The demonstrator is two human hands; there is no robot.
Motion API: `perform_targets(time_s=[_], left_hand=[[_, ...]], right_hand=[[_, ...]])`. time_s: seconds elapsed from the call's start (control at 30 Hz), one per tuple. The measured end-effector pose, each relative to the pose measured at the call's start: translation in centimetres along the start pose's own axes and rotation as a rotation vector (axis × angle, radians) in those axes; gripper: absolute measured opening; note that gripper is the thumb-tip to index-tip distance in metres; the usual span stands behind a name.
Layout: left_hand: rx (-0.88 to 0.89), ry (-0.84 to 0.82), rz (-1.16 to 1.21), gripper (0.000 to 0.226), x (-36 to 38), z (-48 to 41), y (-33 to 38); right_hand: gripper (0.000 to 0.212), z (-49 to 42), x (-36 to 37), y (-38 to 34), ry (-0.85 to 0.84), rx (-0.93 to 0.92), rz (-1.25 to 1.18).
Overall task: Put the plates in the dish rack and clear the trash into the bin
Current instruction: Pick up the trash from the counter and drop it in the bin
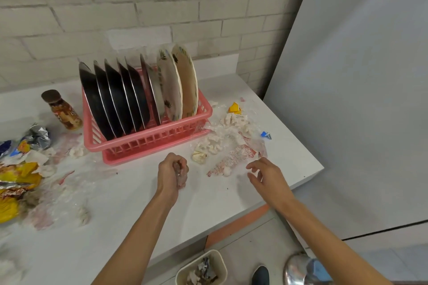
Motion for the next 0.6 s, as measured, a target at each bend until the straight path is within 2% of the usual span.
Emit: perform_targets(time_s=[0.07, 0.17, 0.23, 0.3, 0.47, 0.6], left_hand=[[0.051, 0.060, -0.137, 0.033, -0.8, -0.6, -0.9], [0.182, 0.141, -0.378, 0.038, -2.7, -1.4, -3.2], [0.252, 0.111, -0.459, 0.039, -3.2, -1.6, -4.5], [0.256, 0.056, -0.496, 0.039, -3.1, -2.0, -4.9], [0.193, -0.004, -0.515, 0.037, -2.8, -2.6, -5.0], [0.211, 0.043, -0.489, 0.041, -3.1, -2.6, -5.2]], right_hand=[[0.021, -0.7, 1.0, 1.2, -0.007, 0.069, 0.002], [0.024, -1.4, 2.8, 4.1, -0.033, 0.390, -0.274], [0.032, -1.1, 4.5, 5.6, -0.052, 0.603, -0.468], [0.035, -1.0, 5.2, 6.0, -0.034, 0.698, -0.563], [0.007, -2.2, 4.9, 4.3, 0.033, 0.722, -0.741], [0.008, -2.8, 4.4, 2.3, 0.076, 0.591, -0.703]])
Point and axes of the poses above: each hand's wrist, its own z-axis away from the middle knuckle, its own x-axis out of the palm, y = z × x, the point moved 9 cm from there along -z, towards the middle knuckle, and after that the axes turned 10 degrees about y, right-handed, at the moved point
